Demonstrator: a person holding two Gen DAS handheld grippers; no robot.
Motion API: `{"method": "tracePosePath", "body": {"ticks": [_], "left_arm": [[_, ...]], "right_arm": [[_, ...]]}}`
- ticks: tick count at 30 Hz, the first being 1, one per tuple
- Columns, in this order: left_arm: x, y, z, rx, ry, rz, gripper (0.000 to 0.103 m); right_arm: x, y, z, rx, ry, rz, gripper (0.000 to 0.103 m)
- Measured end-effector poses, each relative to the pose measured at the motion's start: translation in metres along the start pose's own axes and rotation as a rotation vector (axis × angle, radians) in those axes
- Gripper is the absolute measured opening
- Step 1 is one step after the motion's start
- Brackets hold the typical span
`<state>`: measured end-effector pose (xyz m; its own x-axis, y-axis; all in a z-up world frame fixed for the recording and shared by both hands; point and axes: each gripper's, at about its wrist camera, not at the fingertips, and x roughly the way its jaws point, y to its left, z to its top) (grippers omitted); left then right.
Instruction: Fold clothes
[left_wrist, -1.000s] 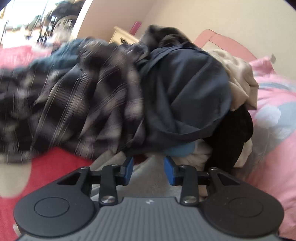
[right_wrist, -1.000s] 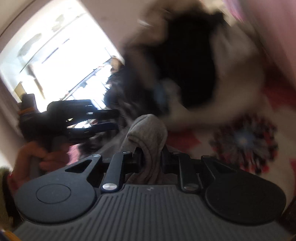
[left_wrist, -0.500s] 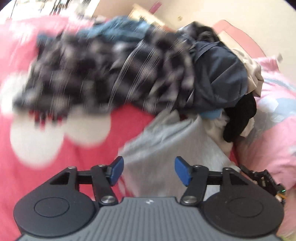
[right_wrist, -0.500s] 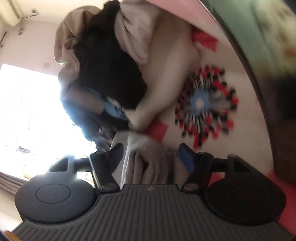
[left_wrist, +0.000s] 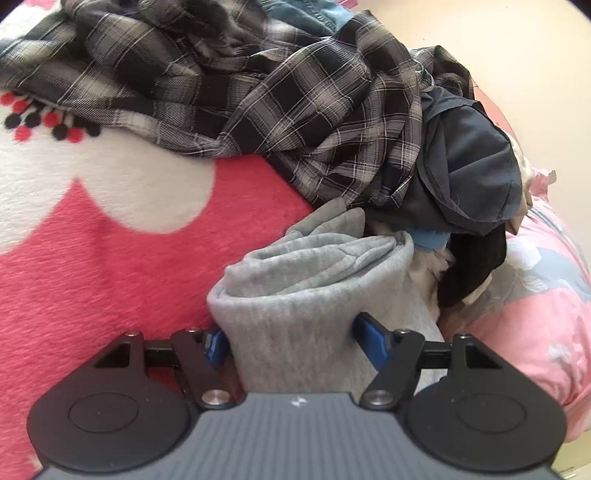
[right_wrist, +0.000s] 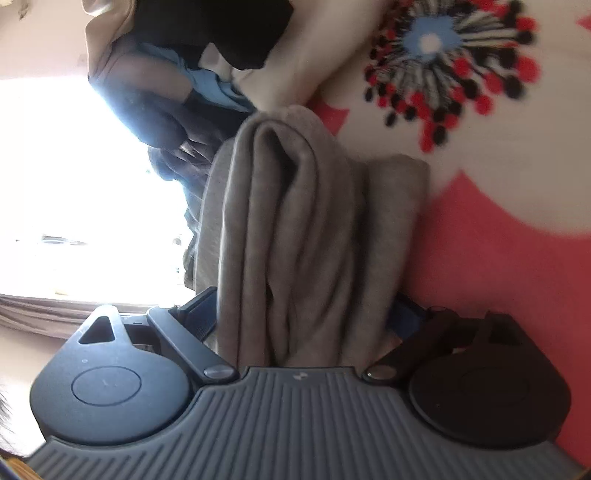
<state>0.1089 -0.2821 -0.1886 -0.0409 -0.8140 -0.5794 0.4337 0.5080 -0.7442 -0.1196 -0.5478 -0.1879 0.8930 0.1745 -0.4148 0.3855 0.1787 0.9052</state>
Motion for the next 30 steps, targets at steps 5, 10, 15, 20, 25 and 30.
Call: {"method": "tracePosePath", "body": {"ticks": [5,10,15,20,25,30], "left_arm": [[-0.005,-0.001,-0.003,-0.051,-0.045,0.029,0.041],[-0.024,-0.016,0.003,-0.037,-0.046,0.029,0.033],[-0.081,-0.020,0.005,-0.003,-0.072,0.062,0.033],[-0.173,0.011,-0.015,-0.034,-0.081,0.136,0.033],[-0.250,0.062,-0.050,-0.096,-0.105,0.248,0.045],[-0.287,0.105,-0.077,-0.153,-0.232,0.373,0.048]], "right_arm": [[0.014,0.007,0.005,-0.032,-0.024,-0.008,0.058],[0.011,0.018,-0.007,-0.032,-0.061,0.004,0.044],[0.018,0.046,-0.038,-0.031,0.003,0.058,0.043],[0.046,0.068,-0.097,-0.025,0.185,0.119,0.042],[0.079,0.081,-0.164,-0.066,0.423,0.152,0.044],[0.106,0.087,-0.188,-0.213,0.545,0.054,0.059]]}}
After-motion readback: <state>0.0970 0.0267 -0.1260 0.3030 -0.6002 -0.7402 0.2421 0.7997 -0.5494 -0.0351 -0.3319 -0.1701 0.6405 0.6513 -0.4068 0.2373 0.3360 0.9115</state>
